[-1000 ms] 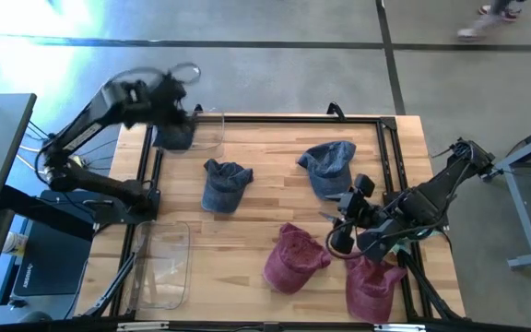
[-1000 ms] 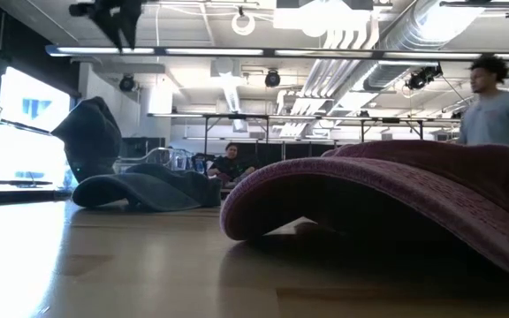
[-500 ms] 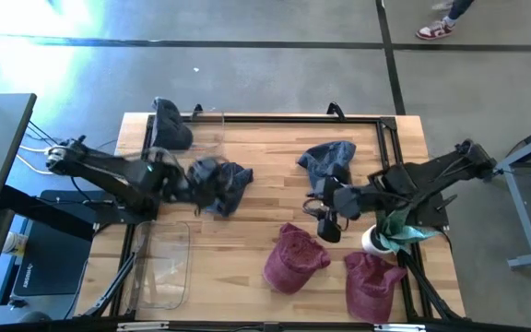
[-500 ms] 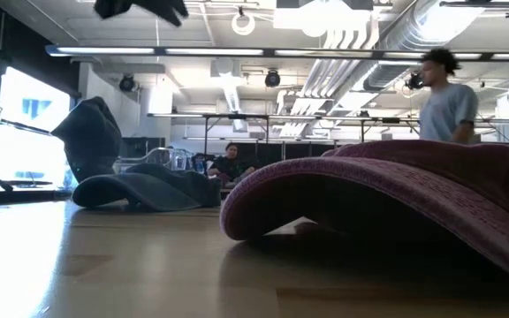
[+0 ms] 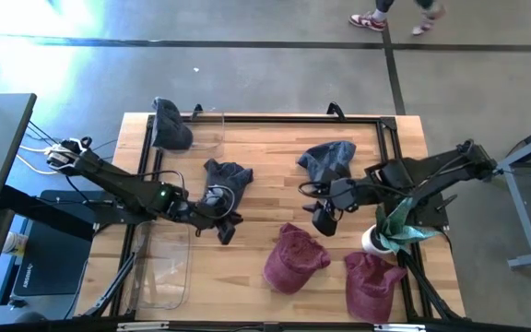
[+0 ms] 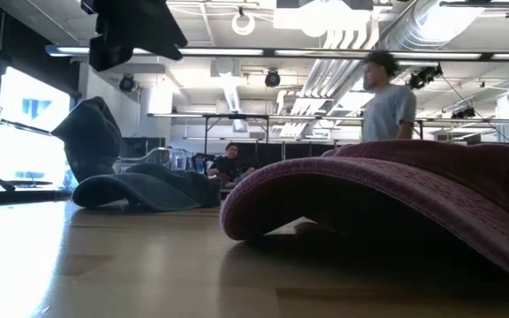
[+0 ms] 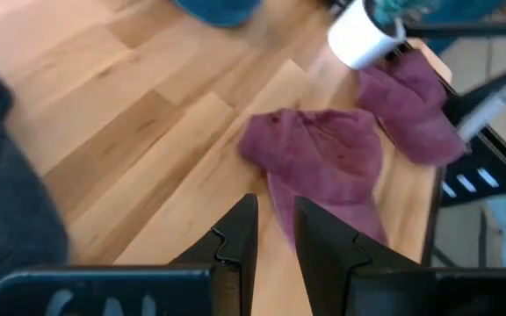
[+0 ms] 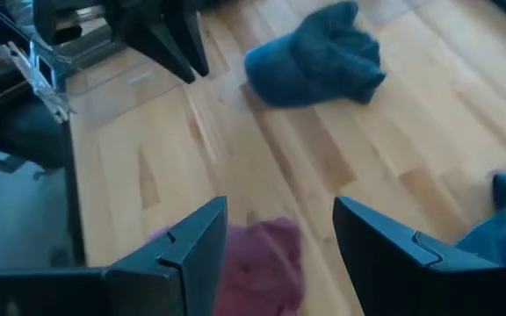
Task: Pick & Place hat
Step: Put the left red cap into the bottom transparent bin
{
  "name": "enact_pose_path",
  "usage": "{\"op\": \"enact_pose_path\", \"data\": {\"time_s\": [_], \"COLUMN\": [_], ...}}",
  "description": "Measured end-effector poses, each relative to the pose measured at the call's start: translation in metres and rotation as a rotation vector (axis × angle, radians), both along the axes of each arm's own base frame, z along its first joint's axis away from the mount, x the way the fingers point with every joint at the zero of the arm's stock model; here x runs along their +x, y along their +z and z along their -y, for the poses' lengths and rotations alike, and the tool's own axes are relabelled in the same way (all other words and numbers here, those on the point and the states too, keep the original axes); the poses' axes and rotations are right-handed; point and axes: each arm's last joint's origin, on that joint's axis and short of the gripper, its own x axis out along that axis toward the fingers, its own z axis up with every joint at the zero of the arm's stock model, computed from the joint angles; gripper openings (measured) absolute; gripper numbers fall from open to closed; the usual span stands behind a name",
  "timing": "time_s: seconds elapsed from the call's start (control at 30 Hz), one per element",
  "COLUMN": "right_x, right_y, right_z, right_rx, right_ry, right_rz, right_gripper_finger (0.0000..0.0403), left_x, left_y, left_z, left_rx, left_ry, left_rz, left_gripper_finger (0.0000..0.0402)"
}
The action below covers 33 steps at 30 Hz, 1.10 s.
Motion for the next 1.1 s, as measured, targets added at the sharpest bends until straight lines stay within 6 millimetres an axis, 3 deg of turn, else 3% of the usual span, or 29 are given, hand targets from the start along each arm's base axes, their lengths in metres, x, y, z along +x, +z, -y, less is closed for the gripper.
{"op": "enact_pose_path", "data": {"time_s": [0.17, 0.27, 0.5, 0.7, 1.0, 1.1], "right_x": [-0.007, -0.007, 0.02, 0.026, 0.016, 0.023], "right_y": [-0.008, -0.024, -0.064, -0.097, -0.114, -0.124], "right_z": [-0.014, -0.021, -0.045, -0.073, -0.105, -0.113], "right_rx": [0.082, 0.181, 0.348, 0.324, 0.345, 0.291], "right_ry": [-0.03, -0.032, 0.067, 0.172, 0.241, 0.28], "right_rz": [-0.082, -0.252, -0.493, -0.664, -0.784, -0.729], "right_gripper_finger": [0.0204, 0.0204, 0.0204, 0.0204, 0.0204, 0.0204], "left_x": [0.002, 0.001, 0.001, 0.001, 0.001, 0.001], "left_y": [0.003, 0.006, 0.006, 0.006, 0.006, 0.006], "left_z": [0.002, 0.002, 0.003, 0.003, 0.003, 0.003], "left_rx": [0.01, 0.022, 0.047, 0.07, 0.097, 0.12], "left_ry": [-0.079, -0.098, -0.149, -0.17, -0.201, -0.194], "left_rz": [0.03, 0.038, 0.036, 0.034, 0.032, 0.034], "left_gripper_finger": [0.0071, 0.0071, 0.0071, 0.0071, 0.0071, 0.0071]}}
